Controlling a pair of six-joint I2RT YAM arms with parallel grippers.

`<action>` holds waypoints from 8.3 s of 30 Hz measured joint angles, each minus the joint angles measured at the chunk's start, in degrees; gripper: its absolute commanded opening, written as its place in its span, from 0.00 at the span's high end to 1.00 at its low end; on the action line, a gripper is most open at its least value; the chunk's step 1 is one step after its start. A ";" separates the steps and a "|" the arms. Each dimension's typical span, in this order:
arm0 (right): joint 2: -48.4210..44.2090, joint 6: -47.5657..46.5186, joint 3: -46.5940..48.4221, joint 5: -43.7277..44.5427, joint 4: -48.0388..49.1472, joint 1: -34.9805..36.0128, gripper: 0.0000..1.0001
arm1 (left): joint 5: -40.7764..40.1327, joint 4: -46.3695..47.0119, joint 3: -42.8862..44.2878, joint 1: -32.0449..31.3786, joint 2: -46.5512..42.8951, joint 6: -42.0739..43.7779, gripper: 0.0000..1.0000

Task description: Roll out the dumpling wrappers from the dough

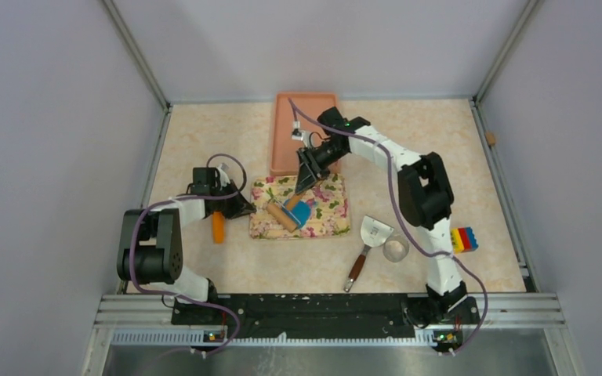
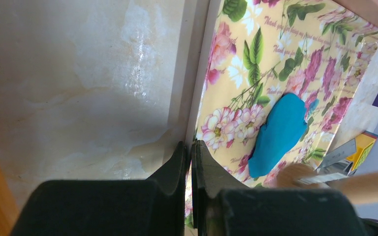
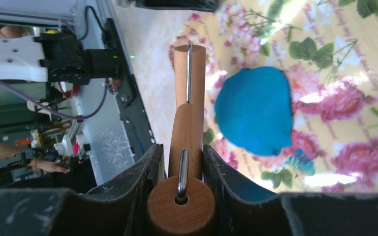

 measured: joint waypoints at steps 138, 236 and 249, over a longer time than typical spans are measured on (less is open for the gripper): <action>-13.14 19.56 -15.23 14.43 11.43 -7.56 1.00 | 2.27 -1.40 2.21 0.37 2.25 0.52 1.00; -9.05 3.72 -12.68 20.20 3.58 -11.32 1.00 | 2.29 -1.38 2.23 0.59 2.23 0.07 1.00; -16.90 -1.88 -12.63 29.66 3.34 -10.71 1.00 | 2.32 -1.38 2.23 0.59 2.23 -0.07 1.00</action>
